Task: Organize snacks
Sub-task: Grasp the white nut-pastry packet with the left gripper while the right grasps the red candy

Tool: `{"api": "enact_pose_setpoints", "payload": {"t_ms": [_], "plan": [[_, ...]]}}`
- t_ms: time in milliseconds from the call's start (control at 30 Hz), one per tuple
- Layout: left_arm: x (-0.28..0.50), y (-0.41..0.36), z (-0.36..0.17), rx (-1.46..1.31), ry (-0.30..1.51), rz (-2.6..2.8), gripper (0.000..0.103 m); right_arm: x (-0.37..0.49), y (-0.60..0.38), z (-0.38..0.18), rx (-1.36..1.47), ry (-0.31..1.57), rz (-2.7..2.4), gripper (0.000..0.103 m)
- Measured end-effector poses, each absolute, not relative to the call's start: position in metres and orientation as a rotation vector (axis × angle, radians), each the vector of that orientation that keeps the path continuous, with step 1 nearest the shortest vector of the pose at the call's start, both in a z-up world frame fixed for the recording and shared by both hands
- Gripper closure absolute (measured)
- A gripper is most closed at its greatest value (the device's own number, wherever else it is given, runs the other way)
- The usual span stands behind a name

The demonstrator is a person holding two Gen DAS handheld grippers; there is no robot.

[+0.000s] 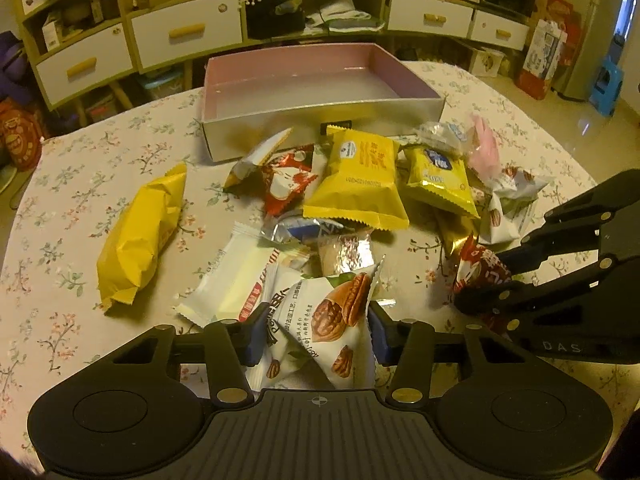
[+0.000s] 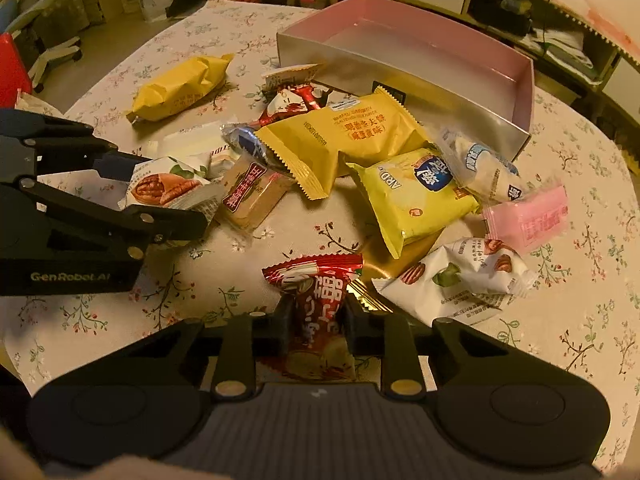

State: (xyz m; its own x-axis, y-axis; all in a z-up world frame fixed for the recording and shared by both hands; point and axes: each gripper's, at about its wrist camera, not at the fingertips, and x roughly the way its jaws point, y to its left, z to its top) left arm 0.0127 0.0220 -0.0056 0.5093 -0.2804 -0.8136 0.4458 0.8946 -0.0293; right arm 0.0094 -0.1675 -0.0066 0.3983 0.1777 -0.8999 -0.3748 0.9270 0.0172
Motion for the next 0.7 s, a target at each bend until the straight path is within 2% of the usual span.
{"api": "enact_pose_setpoints", "payload": {"t_ms": [700], "plan": [[0.015,0.03,0.031,0.102,0.866,-0.445,0.057,0.025,-0.187,0.036,-0.047,1.0,0.365,0.08]]}}
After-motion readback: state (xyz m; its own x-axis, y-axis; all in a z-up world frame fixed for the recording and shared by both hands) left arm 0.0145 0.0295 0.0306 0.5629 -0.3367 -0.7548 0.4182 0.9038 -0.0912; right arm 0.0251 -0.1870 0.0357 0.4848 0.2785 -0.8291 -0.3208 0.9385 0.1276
